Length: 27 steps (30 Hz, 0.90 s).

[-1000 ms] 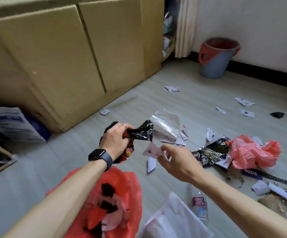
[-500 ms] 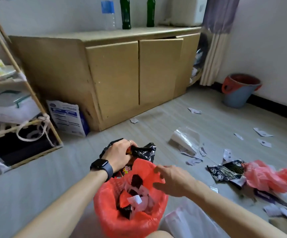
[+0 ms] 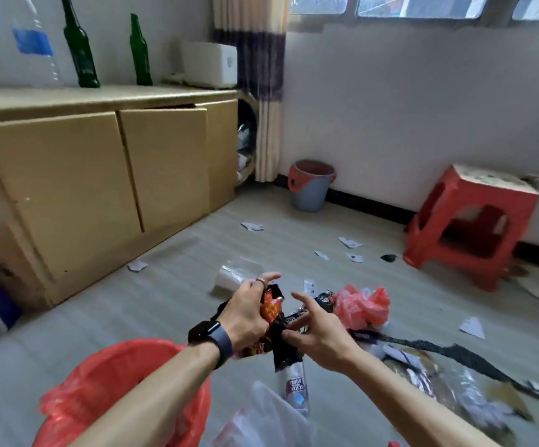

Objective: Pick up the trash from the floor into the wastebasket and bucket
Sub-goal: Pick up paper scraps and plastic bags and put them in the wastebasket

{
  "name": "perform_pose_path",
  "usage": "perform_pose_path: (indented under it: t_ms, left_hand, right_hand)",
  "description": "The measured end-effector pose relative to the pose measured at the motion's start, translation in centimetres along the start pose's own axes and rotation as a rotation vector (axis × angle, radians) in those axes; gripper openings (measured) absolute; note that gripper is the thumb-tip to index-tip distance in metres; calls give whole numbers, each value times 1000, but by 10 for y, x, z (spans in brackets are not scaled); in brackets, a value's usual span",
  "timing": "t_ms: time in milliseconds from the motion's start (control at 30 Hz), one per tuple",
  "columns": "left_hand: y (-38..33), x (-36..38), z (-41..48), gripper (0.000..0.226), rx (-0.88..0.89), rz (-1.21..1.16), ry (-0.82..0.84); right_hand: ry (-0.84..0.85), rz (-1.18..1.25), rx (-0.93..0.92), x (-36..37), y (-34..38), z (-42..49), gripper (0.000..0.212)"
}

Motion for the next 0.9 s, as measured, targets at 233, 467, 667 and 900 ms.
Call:
perform_pose_path:
  t_ms: [233, 467, 667, 900]
  left_hand:
    - [-33, 27, 11, 40, -73, -119, 174]
    - [-31, 27, -5, 43, -66, -90, 70]
    - [-21, 3, -5, 74, 41, 191, -156]
    - [-1, 17, -6, 84, -262, -468, 294]
  right_hand:
    - [-99, -9, -58, -35, -19, -16, 64]
    - [-164, -237, -112, -39, -30, -8, 21]
    - [-240, -3, -131, -43, -32, -2, 13]
    - [-259, 80, -92, -33, -27, -2, 20]
Point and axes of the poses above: each hand's wrist, its own z-axis towards the middle knuckle, its own x-axis out of the palm, y = z × x, the point moved 6 cm from there along z, towards the middle knuckle, and after that the axes turned 15 degrees about -x, right-handed, at the moved point
